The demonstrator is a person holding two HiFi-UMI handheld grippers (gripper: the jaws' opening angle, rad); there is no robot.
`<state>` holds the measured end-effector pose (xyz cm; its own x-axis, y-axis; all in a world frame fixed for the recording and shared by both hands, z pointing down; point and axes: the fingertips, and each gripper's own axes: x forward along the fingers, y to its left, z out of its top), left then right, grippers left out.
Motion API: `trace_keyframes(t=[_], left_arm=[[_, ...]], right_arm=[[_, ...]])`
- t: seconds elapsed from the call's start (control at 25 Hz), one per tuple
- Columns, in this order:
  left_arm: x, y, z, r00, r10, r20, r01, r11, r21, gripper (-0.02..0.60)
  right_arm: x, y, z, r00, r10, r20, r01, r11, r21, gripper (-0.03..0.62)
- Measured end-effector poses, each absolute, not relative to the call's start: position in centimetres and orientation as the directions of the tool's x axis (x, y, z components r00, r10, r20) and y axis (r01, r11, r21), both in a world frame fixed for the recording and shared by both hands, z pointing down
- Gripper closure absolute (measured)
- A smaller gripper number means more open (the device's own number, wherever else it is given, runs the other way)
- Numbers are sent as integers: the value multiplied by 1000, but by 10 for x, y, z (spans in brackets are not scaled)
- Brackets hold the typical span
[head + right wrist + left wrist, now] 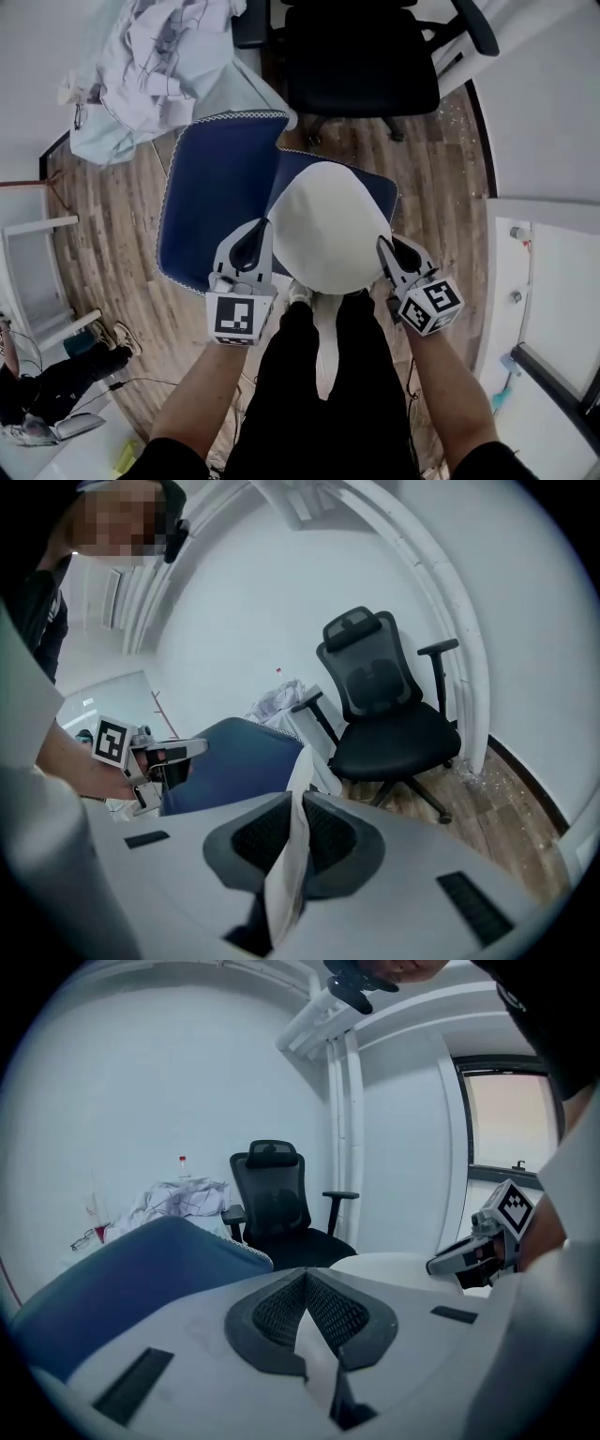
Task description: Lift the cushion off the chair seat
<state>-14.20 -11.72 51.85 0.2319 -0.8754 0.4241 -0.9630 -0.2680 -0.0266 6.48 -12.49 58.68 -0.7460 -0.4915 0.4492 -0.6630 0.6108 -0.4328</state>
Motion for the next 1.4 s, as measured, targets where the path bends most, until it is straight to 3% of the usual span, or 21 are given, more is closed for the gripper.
trace_keyframes(t=[0.28,0.64,1.04,1.4], left_arm=[[-120,-112,478,322,-864,387,-929,-367,-46,577],[-119,-105,436,308,-883,354,-919,-373,-131,577],[-149,-103,388,218,-930,295,-963,-255,-93,577],[-169,-92,340,174,-952,253,-980,-192,-49,577]], right_arm=[[61,-110,549,-758,-488,431,-650,620,-441,556],[60,-110,501,-774,-489,403,-628,677,-384,560],[69,-120,442,-755,-532,383,-652,673,-349,561],[71,-120,390,-779,-500,379,-623,692,-366,560]])
